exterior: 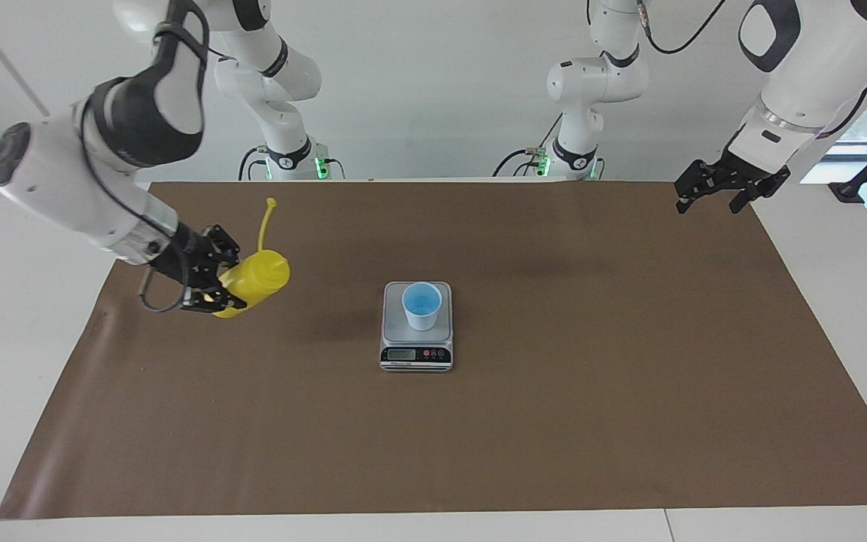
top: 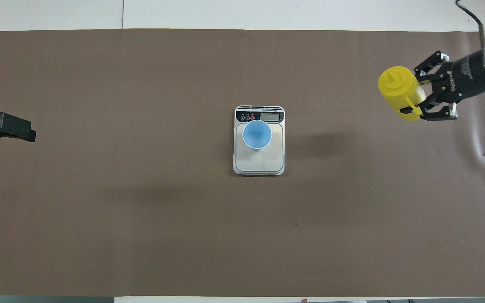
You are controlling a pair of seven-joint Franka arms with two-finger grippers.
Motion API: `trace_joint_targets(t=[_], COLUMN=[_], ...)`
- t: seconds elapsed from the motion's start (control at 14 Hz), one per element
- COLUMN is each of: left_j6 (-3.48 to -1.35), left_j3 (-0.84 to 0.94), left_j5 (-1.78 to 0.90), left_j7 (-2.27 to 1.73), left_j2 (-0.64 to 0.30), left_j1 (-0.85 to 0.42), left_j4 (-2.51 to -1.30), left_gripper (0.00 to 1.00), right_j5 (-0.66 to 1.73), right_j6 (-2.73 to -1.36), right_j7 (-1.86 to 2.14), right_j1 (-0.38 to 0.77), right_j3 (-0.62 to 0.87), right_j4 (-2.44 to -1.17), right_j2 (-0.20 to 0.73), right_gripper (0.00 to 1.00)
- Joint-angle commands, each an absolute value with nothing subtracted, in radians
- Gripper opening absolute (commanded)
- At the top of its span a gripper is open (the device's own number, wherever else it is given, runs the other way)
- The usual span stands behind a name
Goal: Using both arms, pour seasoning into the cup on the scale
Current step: 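Turn the bottle upright and carry it back with the right gripper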
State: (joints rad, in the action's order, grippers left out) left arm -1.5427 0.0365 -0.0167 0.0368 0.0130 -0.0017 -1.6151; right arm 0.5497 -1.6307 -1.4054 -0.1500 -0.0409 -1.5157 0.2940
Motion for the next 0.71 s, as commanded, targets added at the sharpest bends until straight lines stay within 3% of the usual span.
trace_joint_targets(t=[0.0, 0.29, 0.43, 0.64], left_j6=[-1.536, -1.536, -1.536, -1.536], left_j3=[0.041, 0.041, 0.041, 0.041], left_j5=[-0.026, -0.026, -0.026, -0.026], left_j7=[0.051, 0.051, 0.051, 0.051], left_j2=[0.028, 0.028, 0.028, 0.028], left_j1=[0.011, 0.009, 0.009, 0.009], left_j4=[-1.628, -1.628, -1.628, -1.628], left_gripper=[1.0, 1.0, 1.0, 1.0], right_j5=[0.774, 0.974, 0.994, 1.057], right_j6=[-1.67, -1.764, -1.749, -1.704], right_j7=[-1.249, -1.012, -0.841, -0.676], right_j1=[-0.277, -0.405, -0.452, -0.515], right_j3=[-0.025, -0.025, -0.023, -0.025], right_j4=[-1.771, -2.092, -2.173, -2.184], right_j2=[0.163, 0.057, 0.08, 0.202], right_gripper=[0.0, 0.0, 0.0, 0.0])
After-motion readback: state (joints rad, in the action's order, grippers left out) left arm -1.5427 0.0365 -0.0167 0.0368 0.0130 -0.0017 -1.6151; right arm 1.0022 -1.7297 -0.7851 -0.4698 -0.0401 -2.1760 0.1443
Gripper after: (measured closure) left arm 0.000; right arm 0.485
